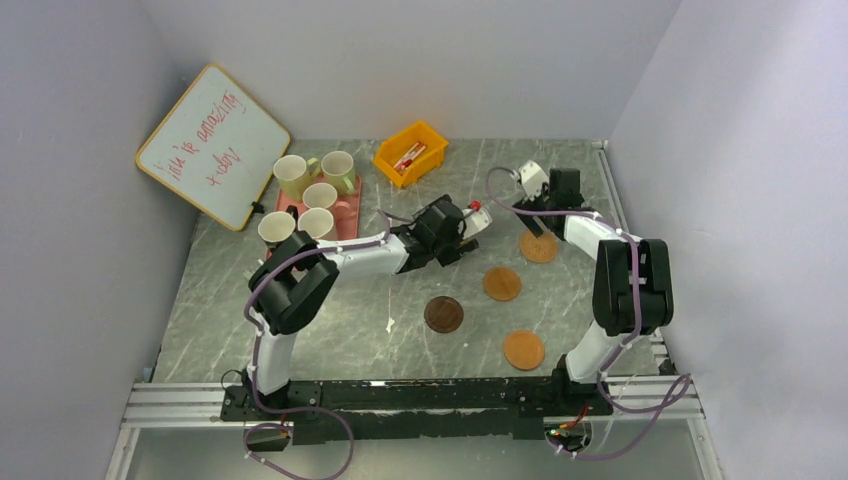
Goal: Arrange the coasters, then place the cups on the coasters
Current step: Move the coaster to the center of the board.
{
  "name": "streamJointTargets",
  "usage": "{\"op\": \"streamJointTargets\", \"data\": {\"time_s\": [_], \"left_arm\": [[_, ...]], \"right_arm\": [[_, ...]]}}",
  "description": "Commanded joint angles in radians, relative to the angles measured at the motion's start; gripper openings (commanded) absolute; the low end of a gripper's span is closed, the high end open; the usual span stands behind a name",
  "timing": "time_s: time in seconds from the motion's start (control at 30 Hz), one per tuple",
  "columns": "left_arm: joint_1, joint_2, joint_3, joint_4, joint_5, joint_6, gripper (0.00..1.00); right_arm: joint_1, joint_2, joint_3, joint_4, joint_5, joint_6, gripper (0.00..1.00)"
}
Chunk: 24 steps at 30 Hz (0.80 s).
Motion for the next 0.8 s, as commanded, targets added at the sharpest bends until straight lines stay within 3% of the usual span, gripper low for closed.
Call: {"op": "streamJointTargets", "data": {"time_s": [0.0, 0.33, 0.47, 0.63, 0.77], "left_arm": [[0.031, 0.033, 0.082, 0.03, -0.039, -0.051, 0.96], [0.033, 0.163, 0.156, -0.009, -0.047, -0.019, 0.96], [0.038, 0.201, 0.158, 0.003, -0.126, 0.016, 0.96], [0.074, 0.225, 0.176, -0.069, -0.172, 0.01, 0.96], [0.122, 0.157, 0.081, -0.055, -0.145, 0.024, 0.96]], "right_arm": [[0.015, -0.067, 0.114, -0.015, -0.035, 0.187, 1.0], [0.014, -0.315, 0.1, -0.051, -0.159, 0.319, 1.0], [0.035, -0.394, 0.088, -0.091, -0.298, 0.387, 1.0], [0.19, -0.46, 0.052, -0.132, -0.33, 0.346, 1.0], [0.295, -0.498, 0.008, -0.12, -0.395, 0.344, 1.0]]}}
